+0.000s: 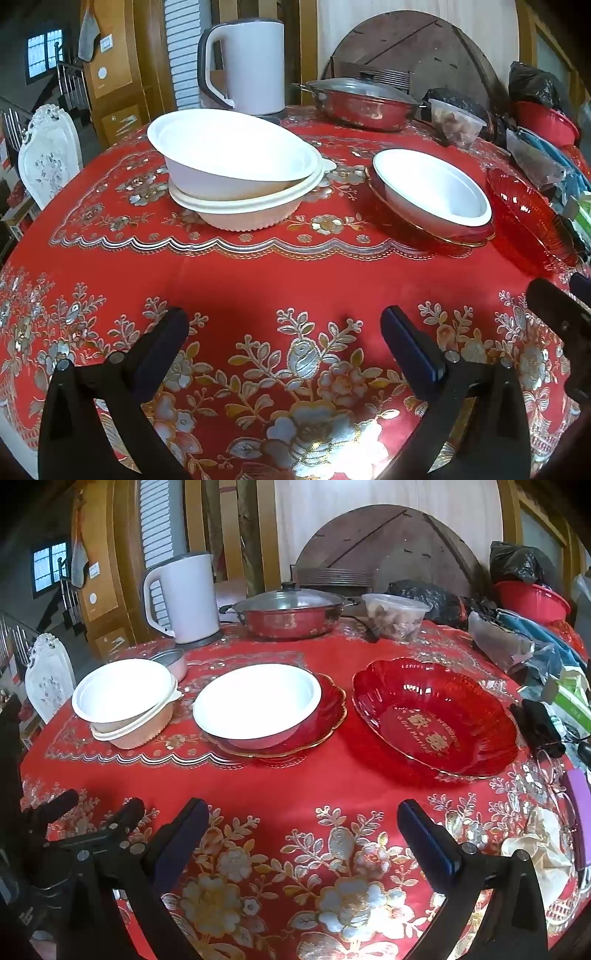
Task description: Organize plates and bowls
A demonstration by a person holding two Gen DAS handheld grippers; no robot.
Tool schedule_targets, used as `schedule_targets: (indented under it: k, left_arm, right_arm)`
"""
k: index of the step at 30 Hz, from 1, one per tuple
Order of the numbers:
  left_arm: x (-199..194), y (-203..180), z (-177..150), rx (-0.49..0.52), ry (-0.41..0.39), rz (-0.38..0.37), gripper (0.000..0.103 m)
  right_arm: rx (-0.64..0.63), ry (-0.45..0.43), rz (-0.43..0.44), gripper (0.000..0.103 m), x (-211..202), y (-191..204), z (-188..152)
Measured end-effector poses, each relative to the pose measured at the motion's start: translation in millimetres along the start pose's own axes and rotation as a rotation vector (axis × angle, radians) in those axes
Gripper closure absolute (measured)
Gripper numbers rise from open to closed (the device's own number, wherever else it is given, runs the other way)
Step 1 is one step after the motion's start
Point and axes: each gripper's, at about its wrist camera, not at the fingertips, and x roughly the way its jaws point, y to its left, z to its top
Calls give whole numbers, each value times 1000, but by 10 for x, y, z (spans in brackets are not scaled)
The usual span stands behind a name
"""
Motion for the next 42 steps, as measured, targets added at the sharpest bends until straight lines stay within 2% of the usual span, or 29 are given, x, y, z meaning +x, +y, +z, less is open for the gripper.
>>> schedule_targets:
  k: [11, 23, 42]
  left_arm:
    - [93, 82, -24, -25, 33, -44, 0]
    - [99, 73, -16, -29, 31, -49, 0]
    - [117, 21, 47, -33, 36, -42, 0]
  right_arm:
    - [-28, 18, -17, 0, 77, 46, 7]
    - [-36, 27, -44, 0, 162, 98, 25]
    - [-7, 47, -39, 0, 246, 38, 26]
